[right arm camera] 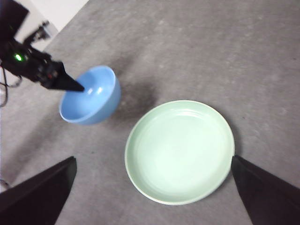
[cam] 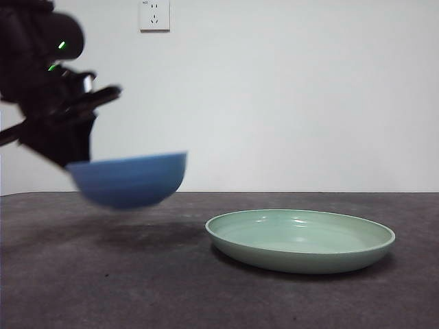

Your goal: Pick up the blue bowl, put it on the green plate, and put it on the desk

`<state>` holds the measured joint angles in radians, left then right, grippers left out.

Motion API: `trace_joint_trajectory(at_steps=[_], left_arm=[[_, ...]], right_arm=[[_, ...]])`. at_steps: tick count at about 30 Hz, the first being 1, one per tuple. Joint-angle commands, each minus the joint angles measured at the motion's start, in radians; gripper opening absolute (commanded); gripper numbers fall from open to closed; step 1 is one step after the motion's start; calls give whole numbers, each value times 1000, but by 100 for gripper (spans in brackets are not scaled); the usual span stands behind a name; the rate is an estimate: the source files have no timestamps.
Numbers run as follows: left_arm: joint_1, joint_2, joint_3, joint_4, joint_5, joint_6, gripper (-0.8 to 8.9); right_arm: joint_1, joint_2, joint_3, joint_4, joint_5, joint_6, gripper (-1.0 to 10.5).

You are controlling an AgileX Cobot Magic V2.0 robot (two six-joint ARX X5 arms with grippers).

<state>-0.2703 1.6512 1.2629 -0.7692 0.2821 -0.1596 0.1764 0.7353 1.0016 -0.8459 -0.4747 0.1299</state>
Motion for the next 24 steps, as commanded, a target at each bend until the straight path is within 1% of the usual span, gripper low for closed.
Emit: trace_joint_trajectory(at_steps=[1,4,7,12,17,21,24], left_arm=[[-48,31,100,-15,-11,-18,15],[-106,70,192,-51,-58,-18,15],[-164,130,277,-81,-69,-18,15],[-265,246,406,-114,-69,-18,15],[-365,367,537,-137,-77,-13,15],[-418,456,634,-182,-84,-6,15],[-440,510,675,-199,-84,-6,15]], right_arm=[[3,-21,22,-32,27,-34,590],[3,-51,27,-90,74,-64,590],[3,-72,39,-150,111,-79,590],[3,-93,46,-220,109,-82,590],[3,-98,46,-248,109,-82,590],[3,-98,46,-248,109,-85,590],[3,-98,46,-247,109,-86,590]])
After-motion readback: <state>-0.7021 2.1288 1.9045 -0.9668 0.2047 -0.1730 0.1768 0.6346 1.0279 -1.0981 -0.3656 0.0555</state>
